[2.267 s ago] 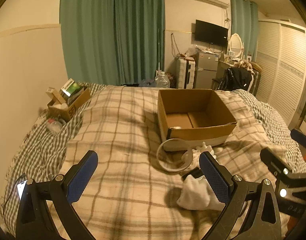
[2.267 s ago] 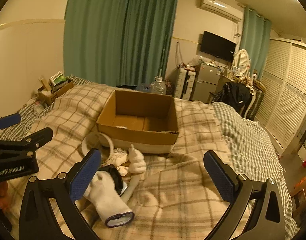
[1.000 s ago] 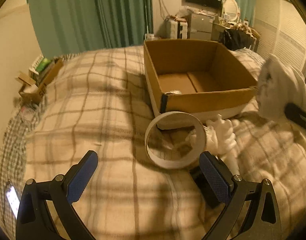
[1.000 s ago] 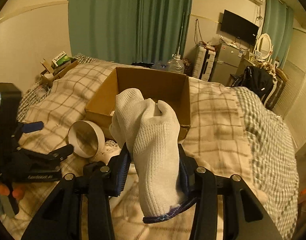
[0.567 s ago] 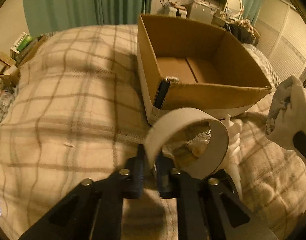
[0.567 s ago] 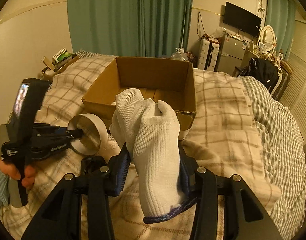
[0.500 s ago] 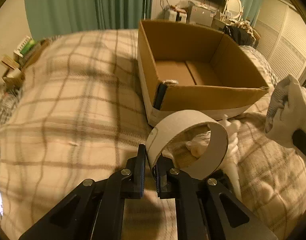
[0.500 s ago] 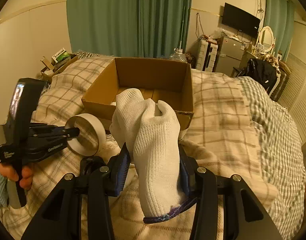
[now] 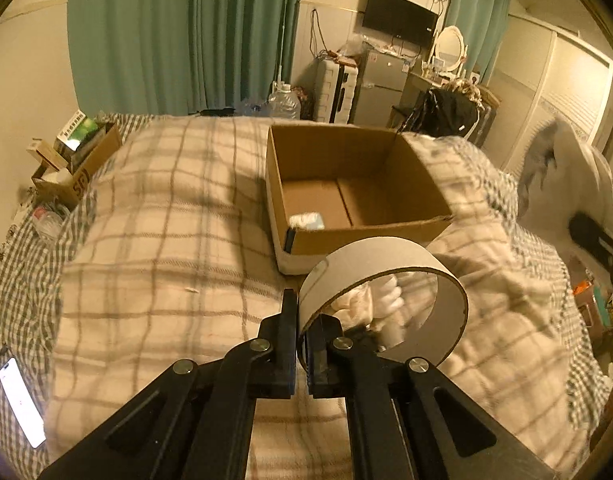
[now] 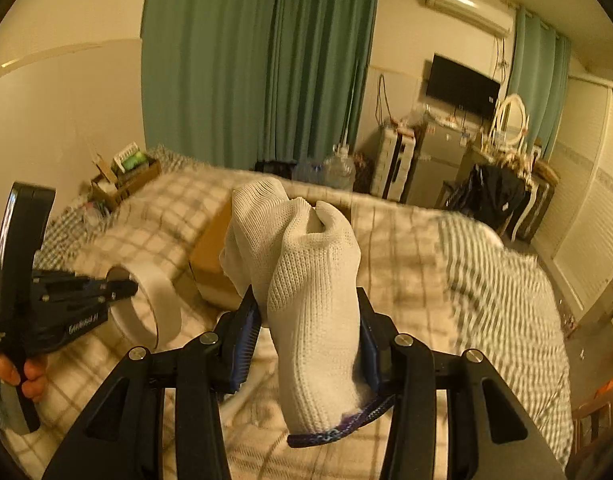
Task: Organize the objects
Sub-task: 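Carry ring and glove into the cardboard box and open both tools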
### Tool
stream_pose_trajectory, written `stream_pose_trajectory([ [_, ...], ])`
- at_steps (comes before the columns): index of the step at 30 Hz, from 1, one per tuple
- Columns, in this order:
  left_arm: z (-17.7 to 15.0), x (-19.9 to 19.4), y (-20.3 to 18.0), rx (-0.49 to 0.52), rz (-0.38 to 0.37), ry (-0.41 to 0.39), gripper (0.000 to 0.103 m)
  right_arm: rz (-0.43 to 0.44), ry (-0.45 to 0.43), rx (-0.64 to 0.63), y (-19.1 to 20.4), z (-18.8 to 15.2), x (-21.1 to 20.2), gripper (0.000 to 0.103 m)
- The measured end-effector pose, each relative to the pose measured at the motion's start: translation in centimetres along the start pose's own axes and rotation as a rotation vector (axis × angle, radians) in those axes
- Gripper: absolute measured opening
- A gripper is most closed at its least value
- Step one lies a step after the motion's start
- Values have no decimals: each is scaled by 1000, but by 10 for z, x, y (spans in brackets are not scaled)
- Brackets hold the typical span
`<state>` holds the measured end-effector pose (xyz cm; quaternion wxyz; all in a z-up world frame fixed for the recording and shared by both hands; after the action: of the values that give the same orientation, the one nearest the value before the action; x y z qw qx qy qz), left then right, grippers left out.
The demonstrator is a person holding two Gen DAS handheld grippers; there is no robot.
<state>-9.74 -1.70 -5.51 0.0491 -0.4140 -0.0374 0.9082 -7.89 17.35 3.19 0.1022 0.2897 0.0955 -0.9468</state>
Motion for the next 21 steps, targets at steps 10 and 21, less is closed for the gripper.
stream_pose_trajectory([
  [10,77,-22,-1,28,19,-104,3,25,-63,-4,-4,78,13,43],
  [21,158,71,5,3,64,-101,3,-5,-18,-22,-16,115,123,43],
])
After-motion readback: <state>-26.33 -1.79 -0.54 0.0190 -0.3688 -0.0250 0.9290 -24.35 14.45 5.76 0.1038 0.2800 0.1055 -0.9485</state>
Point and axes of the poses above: each gripper's, at about its wrist camera, not at the fingertips, and x roughly the way its jaws point, y to its left, z to its top, the point moved 3 cm from there along x, roughly the way its jaws point
